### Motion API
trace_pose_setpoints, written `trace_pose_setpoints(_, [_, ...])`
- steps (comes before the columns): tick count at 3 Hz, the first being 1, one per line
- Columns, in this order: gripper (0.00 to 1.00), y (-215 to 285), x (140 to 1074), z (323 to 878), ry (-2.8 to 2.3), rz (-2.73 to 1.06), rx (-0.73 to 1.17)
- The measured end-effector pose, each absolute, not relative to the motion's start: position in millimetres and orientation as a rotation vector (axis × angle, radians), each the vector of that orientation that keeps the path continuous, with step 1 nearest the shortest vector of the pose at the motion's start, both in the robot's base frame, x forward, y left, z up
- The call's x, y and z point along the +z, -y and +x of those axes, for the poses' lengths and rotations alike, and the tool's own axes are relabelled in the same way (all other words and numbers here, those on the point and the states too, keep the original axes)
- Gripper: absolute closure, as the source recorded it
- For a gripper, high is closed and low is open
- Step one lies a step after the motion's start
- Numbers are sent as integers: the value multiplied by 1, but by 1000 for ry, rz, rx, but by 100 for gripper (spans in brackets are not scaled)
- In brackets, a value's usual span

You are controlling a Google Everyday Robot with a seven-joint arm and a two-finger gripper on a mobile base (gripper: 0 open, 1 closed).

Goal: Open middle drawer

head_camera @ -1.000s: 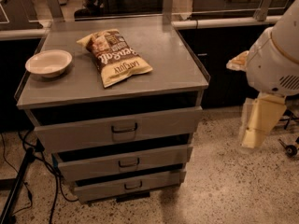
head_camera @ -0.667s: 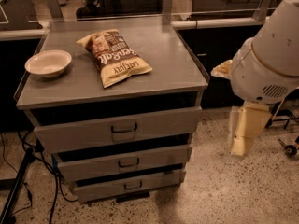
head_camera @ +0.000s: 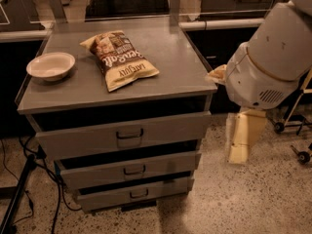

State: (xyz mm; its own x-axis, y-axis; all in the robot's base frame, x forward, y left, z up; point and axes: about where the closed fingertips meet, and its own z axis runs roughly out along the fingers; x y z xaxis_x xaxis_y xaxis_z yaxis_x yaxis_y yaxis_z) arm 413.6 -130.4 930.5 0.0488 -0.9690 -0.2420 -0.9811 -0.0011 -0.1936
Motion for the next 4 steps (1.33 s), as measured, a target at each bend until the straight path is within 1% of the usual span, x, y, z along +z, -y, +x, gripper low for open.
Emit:
trace_pose_setpoints(1, [0,124,911,406,-1982,-2068,28])
trace_pose_setpoints(2, [0,119,872,403,-2000,-2115,-9])
trace_pose_setpoints(3, [0,116,838,408,-2007,-2137,-17])
trace_pose_setpoints(4, [0,102,760,427,-2015,-2144,105])
